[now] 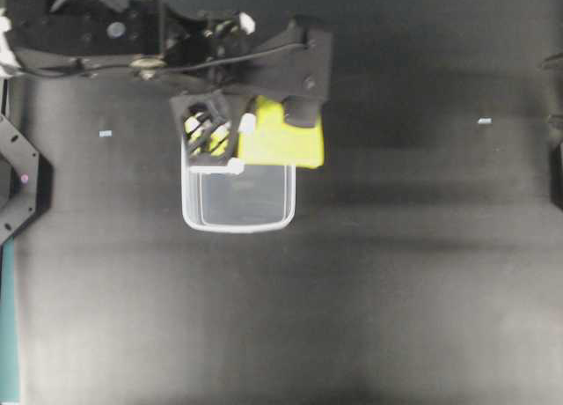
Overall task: Place the yellow towel into the container with the left arm.
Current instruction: 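Lift the towel and carry it left over the clear container, then lower the towel into the container and open the left gripper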
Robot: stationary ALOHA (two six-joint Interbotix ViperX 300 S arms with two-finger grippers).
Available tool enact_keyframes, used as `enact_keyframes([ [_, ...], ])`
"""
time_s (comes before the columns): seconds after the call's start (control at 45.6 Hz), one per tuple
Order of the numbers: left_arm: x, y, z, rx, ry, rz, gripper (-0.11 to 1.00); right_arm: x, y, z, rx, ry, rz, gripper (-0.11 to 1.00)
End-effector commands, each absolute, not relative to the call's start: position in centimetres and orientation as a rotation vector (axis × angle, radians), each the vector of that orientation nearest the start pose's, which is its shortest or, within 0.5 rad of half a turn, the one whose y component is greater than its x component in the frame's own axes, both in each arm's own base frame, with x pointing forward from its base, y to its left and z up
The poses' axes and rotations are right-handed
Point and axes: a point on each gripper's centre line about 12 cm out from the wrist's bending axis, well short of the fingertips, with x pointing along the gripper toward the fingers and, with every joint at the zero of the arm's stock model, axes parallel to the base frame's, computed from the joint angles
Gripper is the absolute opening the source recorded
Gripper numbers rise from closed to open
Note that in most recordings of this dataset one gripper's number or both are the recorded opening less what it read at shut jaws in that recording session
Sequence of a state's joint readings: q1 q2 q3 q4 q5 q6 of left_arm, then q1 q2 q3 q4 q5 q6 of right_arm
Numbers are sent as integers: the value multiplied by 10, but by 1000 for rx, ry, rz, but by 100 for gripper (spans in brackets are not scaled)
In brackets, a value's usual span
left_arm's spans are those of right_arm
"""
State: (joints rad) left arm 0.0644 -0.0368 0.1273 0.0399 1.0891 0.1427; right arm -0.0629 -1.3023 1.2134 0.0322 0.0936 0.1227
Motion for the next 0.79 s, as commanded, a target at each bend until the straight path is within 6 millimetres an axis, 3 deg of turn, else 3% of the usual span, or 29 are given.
enact_keyframes([
  [0.0,384,27,304,131,1138,-6,7,144,-9,295,154,-16,-62,75],
  [0.527,381,22,259,147,1193,-31,7,145,-9,293,155,-8,-63,75],
  [0.768,377,30,245,124,1193,-8,7,145,-9,292,155,-3,-62,75],
])
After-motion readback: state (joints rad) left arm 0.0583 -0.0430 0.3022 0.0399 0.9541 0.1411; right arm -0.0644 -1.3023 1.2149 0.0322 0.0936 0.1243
